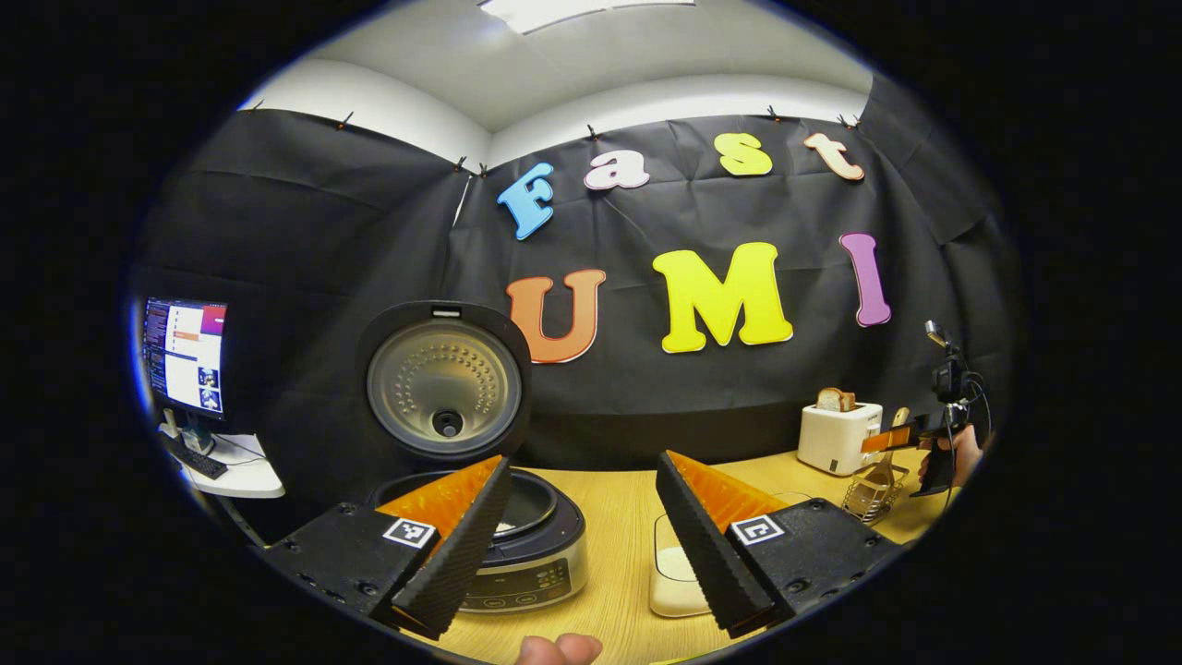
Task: Close the left gripper, press the button to open the rice cooker; take a wooden spoon from the chopstick holder with the right hand, scoop a spoonful of rice and pour it into the rice cooker, then put the wooden spoon back into the chopstick holder.
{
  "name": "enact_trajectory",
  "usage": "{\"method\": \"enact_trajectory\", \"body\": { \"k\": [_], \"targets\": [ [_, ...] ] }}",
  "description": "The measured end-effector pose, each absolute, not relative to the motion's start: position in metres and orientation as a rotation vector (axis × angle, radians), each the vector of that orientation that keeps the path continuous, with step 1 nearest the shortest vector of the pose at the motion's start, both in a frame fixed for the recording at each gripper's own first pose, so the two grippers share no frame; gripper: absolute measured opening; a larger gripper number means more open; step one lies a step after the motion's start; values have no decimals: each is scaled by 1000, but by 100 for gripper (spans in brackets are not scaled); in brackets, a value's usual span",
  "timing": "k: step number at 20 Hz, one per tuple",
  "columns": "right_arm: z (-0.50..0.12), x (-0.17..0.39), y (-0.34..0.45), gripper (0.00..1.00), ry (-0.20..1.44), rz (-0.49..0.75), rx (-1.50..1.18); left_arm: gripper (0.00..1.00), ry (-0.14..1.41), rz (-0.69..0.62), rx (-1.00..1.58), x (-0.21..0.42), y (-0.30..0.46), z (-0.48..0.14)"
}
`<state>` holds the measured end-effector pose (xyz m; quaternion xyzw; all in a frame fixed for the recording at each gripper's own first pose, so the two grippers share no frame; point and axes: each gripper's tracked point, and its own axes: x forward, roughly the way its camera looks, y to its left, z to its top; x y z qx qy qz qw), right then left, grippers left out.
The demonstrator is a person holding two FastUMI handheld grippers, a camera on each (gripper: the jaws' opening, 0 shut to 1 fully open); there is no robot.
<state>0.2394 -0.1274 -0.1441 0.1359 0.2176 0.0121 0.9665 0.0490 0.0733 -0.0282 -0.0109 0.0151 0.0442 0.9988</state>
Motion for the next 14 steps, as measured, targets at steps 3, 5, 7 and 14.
{"method": "enact_trajectory", "body": {
  "k": [3,5,7,14],
  "targets": [
    [-151,250,-133,19,445,-6,327,100,34,92,-12,47,78,-30],
    [-145,241,-131,12,457,-7,382,100,42,101,-15,46,83,-32],
    [-144,238,-129,6,458,-3,370,100,44,102,-20,45,85,-32],
    [-94,230,-124,0,341,-37,288,100,47,92,-10,41,86,-28]
  ]
}}
